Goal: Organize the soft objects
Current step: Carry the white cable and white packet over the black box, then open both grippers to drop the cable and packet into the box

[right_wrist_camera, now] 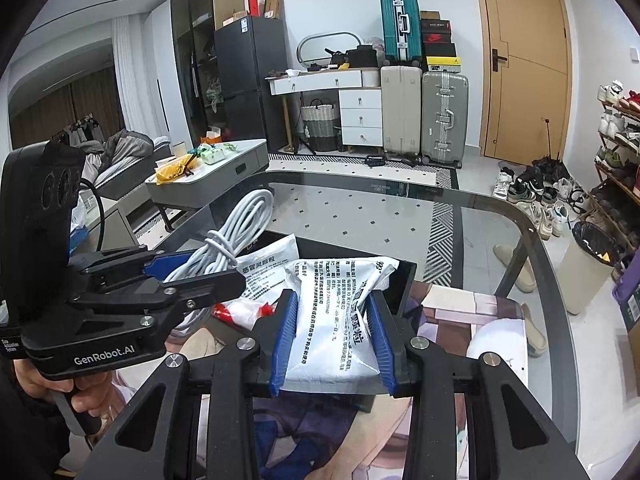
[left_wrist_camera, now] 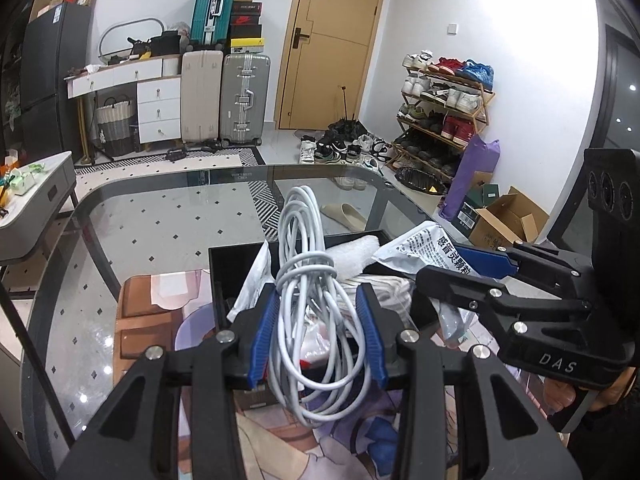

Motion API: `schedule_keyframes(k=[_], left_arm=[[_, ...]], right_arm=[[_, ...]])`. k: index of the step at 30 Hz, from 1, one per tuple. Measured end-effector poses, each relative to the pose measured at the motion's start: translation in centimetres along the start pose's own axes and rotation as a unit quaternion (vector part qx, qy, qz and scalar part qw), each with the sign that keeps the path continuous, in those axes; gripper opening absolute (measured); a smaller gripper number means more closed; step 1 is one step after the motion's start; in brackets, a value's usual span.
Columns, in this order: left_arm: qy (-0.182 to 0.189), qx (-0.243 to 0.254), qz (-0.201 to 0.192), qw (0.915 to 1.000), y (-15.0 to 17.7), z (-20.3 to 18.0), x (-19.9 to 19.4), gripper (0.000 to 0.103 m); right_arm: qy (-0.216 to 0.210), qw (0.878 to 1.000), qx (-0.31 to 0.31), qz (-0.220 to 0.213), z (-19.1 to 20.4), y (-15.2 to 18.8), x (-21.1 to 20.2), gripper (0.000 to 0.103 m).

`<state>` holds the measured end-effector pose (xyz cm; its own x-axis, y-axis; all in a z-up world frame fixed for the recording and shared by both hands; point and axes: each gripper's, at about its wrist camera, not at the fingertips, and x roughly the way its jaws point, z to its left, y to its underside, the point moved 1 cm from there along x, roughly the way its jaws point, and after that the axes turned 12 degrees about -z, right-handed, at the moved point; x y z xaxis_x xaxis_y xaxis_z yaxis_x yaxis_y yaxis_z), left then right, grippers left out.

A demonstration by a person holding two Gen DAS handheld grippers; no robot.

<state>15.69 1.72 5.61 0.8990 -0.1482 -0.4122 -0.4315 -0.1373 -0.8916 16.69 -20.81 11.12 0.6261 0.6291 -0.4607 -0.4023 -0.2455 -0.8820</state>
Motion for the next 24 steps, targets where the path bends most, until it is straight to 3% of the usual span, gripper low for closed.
schedule_keyframes(k=[24], left_arm=[[-0.003, 0.022, 0.023, 0.9995, 0.4, 0.1, 3.9, 0.039]], right_arm=[[-0.006, 0.999, 0.003, 0.044, -1.5, 0.6, 6.0, 0.036]])
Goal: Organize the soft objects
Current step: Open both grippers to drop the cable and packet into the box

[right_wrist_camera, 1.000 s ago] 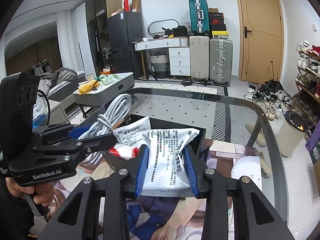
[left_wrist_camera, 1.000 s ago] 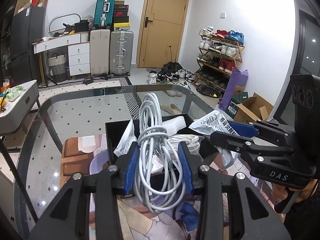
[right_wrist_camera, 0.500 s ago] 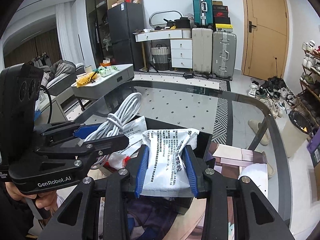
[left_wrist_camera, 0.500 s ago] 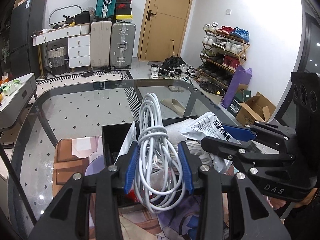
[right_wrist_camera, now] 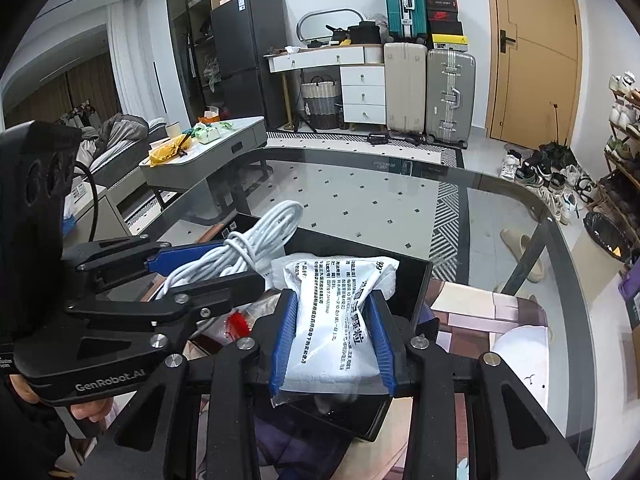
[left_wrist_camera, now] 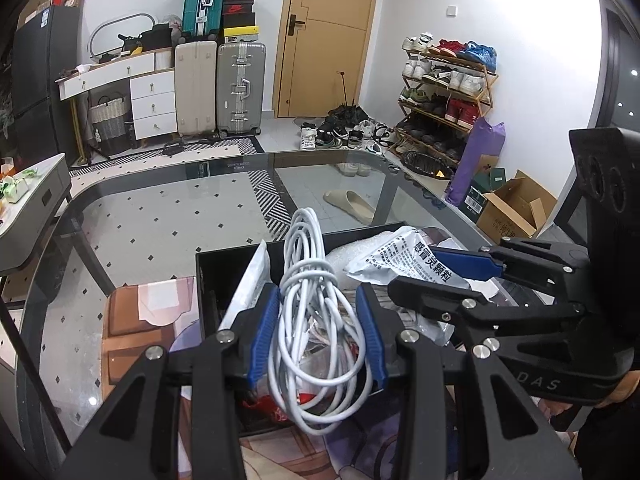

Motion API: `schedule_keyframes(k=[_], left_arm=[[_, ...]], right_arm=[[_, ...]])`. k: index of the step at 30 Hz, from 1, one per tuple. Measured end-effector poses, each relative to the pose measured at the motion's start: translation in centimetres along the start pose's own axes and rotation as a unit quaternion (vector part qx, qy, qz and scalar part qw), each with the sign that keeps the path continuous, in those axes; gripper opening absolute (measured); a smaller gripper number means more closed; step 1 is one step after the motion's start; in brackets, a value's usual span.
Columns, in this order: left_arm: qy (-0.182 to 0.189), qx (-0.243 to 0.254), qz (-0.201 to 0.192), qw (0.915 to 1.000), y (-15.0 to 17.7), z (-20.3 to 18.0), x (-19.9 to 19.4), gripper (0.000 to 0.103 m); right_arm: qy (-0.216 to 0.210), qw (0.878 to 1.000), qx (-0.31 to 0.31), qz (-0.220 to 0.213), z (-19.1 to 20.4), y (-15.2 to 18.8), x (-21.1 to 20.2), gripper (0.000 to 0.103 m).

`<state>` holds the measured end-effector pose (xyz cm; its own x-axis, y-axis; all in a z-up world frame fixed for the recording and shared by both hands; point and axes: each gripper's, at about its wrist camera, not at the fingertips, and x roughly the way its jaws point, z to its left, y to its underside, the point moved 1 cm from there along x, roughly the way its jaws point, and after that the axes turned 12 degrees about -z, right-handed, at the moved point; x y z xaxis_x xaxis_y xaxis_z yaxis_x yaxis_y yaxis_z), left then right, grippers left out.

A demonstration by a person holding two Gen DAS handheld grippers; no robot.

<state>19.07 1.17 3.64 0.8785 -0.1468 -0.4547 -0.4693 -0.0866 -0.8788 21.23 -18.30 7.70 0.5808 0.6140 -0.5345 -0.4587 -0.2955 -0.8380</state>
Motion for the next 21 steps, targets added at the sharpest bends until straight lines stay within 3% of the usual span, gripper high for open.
schedule_keyframes(k=[12, 15, 17, 19, 20, 21], left_arm=[[0.010, -0.018, 0.016, 0.9997, 0.6, 0.5, 0.6, 0.040], [0.003, -0.010, 0.015, 0.9998, 0.7, 0.3, 0.1, 0.041], [0.002, -0.009, 0.007, 0.9999, 0.6, 0.3, -0.7, 0.043], [0.002, -0.013, -0.002, 0.9999, 0.5, 0.5, -1.7, 0.054], [-0.001, -0.016, -0.010, 0.9998, 0.4, 0.6, -2.4, 0.063], [-0.002, -0.019, -0.020, 0.9996, 0.3, 0.7, -3.1, 0.064]], right_arm=[[0.008, 1.000, -0.002, 0.008, -0.6, 0.3, 1.1, 0.037], [0.007, 1.000, 0.003, 0.007, -0.5, 0.0, 0.9, 0.047], [0.008, 1.000, 0.016, -0.008, -0.9, -0.1, 0.1, 0.060], [0.013, 0.999, 0.030, -0.027, -1.2, -0.3, -0.9, 0.081], [0.016, 0.999, 0.033, -0.037, -1.3, -0.4, -1.5, 0.082], [0.017, 0.998, 0.034, -0.046, -1.4, -0.5, -2.0, 0.083]])
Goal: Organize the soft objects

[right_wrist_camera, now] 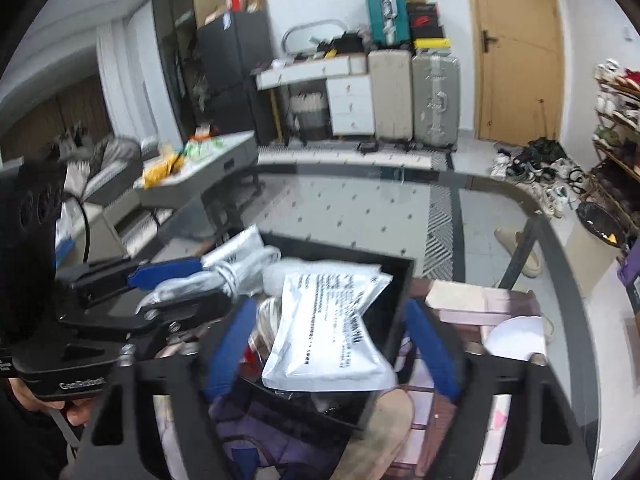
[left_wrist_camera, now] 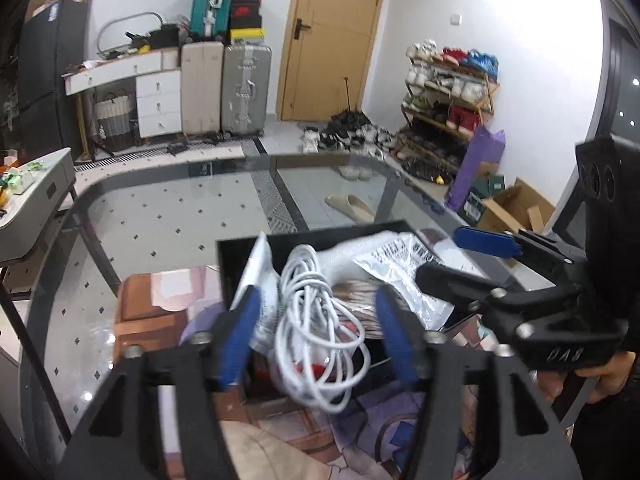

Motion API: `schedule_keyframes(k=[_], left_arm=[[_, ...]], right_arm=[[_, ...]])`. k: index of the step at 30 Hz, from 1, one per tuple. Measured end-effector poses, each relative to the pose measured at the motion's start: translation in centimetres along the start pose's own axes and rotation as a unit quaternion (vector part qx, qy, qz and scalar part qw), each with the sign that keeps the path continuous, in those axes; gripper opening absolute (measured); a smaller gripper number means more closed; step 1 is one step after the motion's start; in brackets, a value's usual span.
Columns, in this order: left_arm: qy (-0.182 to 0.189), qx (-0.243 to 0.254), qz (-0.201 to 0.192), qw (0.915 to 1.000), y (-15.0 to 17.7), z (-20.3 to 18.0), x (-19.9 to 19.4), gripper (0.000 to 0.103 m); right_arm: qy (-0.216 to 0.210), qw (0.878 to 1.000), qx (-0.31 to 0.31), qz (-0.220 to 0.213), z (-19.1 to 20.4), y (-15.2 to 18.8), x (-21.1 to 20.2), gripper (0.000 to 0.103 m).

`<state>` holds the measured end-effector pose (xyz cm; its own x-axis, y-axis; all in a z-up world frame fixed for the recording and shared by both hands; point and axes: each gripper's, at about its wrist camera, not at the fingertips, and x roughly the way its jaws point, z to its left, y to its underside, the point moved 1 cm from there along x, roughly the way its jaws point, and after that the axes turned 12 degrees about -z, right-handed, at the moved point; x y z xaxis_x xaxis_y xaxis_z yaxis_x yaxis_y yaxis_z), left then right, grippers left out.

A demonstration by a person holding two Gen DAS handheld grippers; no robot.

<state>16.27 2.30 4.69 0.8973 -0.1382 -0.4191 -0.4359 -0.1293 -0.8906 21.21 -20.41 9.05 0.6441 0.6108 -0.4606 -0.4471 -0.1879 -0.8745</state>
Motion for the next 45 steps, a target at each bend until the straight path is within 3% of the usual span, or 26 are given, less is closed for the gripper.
schedule_keyframes(k=[1, 3, 4, 7, 10, 20, 32, 45], left_arm=[[0.000, -0.003, -0.007, 1.0000, -0.1, 0.1, -0.6, 0.065], [-0.004, -0.006, -0.016, 0.9998, -0.3, 0.3, -1.6, 0.084], [-0.005, -0.009, -0.026, 0.9996, -0.3, 0.5, -2.2, 0.088], [-0.010, -0.014, -0.055, 0.9984, -0.2, 0.7, -4.0, 0.097], [-0.027, -0.014, -0.068, 0.9972, 0.1, 0.8, -4.9, 0.103], [-0.059, 0.029, -0.076, 0.9949, 3.1, -0.3, -6.4, 0.103], [-0.079, 0.023, -0.083, 0.9931, 5.7, 0.3, -6.0, 0.103], [-0.093, 0.029, -0.095, 0.9907, 6.3, 0.3, -6.0, 0.103]], right_arm=[[0.003, 1.000, -0.001, -0.005, -0.1, -0.1, -0.6, 0.086], [0.009, 1.000, -0.009, -0.008, 0.1, -0.3, -1.3, 0.090], [0.011, 1.000, -0.018, -0.011, 0.3, -0.2, -1.8, 0.092], [0.010, 0.999, -0.039, -0.016, 1.3, 0.2, -3.1, 0.102], [0.000, 0.998, -0.057, -0.030, 2.1, 1.0, -4.6, 0.102], [-0.003, 0.996, -0.059, -0.061, 3.3, 3.9, -7.5, 0.102], [0.007, 0.996, -0.044, -0.074, 2.9, 5.5, -7.5, 0.102], [0.015, 0.995, -0.035, -0.095, 2.5, 6.5, -7.7, 0.102]])
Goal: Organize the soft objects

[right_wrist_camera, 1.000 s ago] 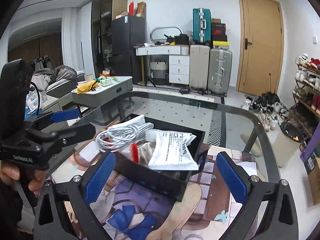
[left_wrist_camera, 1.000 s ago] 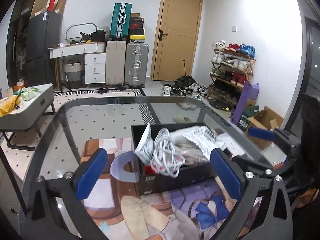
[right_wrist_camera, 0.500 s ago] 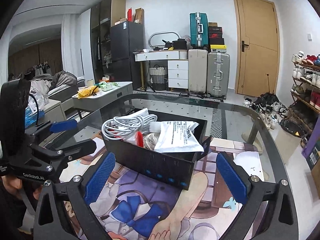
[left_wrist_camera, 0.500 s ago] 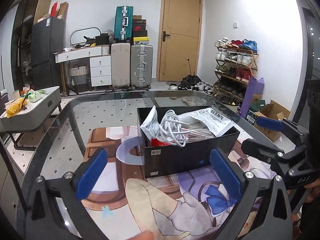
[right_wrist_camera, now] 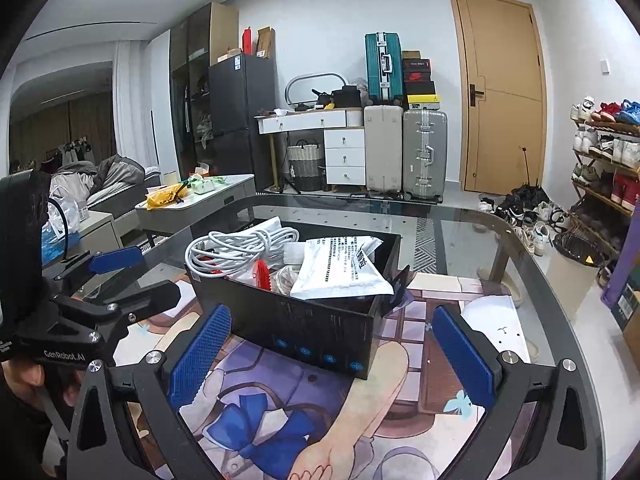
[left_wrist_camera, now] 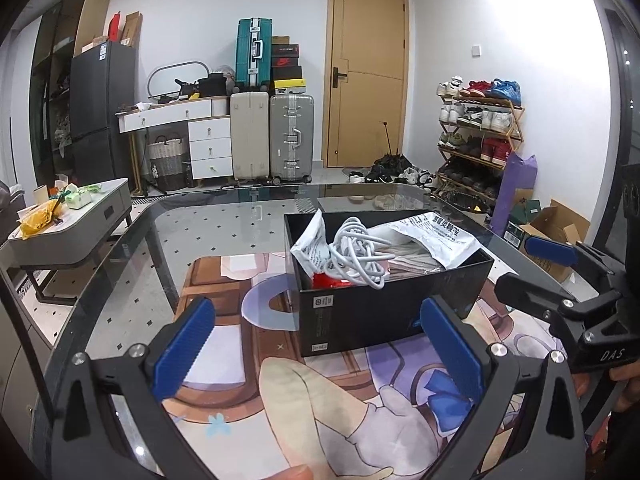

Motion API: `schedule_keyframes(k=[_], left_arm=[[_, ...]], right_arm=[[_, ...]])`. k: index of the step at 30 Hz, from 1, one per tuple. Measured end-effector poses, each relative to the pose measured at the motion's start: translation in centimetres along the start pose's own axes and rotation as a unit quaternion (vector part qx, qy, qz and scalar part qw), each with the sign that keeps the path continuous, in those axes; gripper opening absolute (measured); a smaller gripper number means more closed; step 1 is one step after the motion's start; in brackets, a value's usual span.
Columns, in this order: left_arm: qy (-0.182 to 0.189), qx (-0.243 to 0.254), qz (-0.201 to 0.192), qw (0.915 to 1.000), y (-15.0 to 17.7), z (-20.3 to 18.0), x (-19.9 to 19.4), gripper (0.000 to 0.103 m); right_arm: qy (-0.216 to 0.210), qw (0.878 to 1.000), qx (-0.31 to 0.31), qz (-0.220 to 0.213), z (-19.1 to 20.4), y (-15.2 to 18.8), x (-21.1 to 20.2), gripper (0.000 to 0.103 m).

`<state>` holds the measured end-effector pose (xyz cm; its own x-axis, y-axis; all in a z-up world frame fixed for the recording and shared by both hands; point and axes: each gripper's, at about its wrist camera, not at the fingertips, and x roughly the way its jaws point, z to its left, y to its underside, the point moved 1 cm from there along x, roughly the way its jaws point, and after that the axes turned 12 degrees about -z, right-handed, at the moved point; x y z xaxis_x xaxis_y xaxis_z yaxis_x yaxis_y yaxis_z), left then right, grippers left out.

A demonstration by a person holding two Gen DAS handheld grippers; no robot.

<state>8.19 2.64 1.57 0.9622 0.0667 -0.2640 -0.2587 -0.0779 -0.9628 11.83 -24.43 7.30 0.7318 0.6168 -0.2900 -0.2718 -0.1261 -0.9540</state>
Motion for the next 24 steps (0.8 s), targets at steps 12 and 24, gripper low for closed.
schedule_keyframes(k=[12, 24], left_arm=[[-0.011, -0.015, -0.006, 0.9998, 0.02, 0.69, -0.01, 0.103], [-0.011, -0.005, -0.008, 0.9999, 0.00, 0.20, -0.10, 0.103]], right_arm=[[0.008, 1.000, -0.006, -0.023, 0.26, -0.02, -0.92, 0.102], [0.008, 1.000, -0.006, -0.025, 0.38, 0.09, -0.99, 0.102]])
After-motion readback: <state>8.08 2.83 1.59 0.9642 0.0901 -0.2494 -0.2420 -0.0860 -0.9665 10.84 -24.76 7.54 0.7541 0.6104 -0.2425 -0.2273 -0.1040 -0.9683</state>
